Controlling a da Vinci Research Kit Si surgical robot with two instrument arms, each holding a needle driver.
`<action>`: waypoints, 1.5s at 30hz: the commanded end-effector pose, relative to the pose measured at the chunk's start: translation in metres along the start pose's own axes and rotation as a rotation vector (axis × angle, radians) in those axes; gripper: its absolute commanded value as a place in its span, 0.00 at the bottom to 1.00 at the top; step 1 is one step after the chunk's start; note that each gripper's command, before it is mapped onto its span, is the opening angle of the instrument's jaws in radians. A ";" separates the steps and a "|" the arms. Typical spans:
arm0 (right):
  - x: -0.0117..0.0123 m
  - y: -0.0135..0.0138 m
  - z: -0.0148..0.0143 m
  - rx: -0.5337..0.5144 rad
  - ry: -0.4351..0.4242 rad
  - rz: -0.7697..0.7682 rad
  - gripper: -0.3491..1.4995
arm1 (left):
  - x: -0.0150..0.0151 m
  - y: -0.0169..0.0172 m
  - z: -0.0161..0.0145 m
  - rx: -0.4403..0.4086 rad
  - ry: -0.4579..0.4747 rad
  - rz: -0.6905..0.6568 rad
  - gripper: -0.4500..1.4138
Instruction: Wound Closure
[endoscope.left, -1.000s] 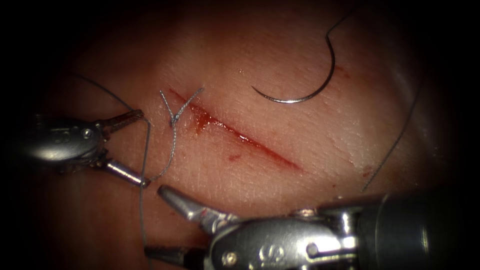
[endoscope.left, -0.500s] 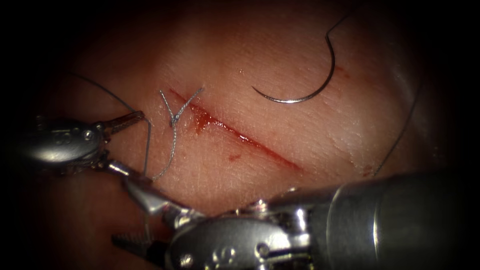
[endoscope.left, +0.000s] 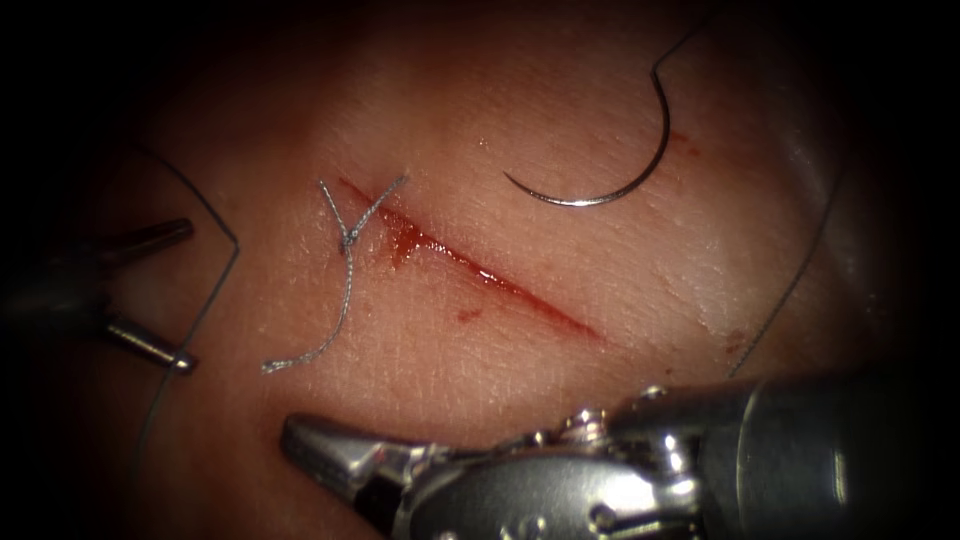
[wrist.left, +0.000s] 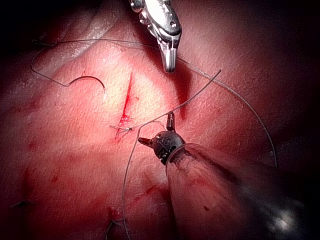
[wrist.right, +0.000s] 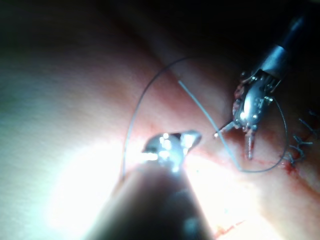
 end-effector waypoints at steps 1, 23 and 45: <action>-0.0001 -0.0009 0.0007 0.001 -0.002 0.008 0.00 | -0.0005 0.0002 0.0009 0.002 0.001 -0.004 0.61; 0.0026 -0.0008 0.0061 -0.127 0.027 0.034 0.91 | 0.0009 -0.0001 0.0036 0.006 0.005 -0.016 0.61; -0.0020 -0.0013 0.0014 -0.094 -0.039 -0.007 0.00 | 0.0014 -0.0002 -0.0011 -0.043 0.000 -0.021 0.61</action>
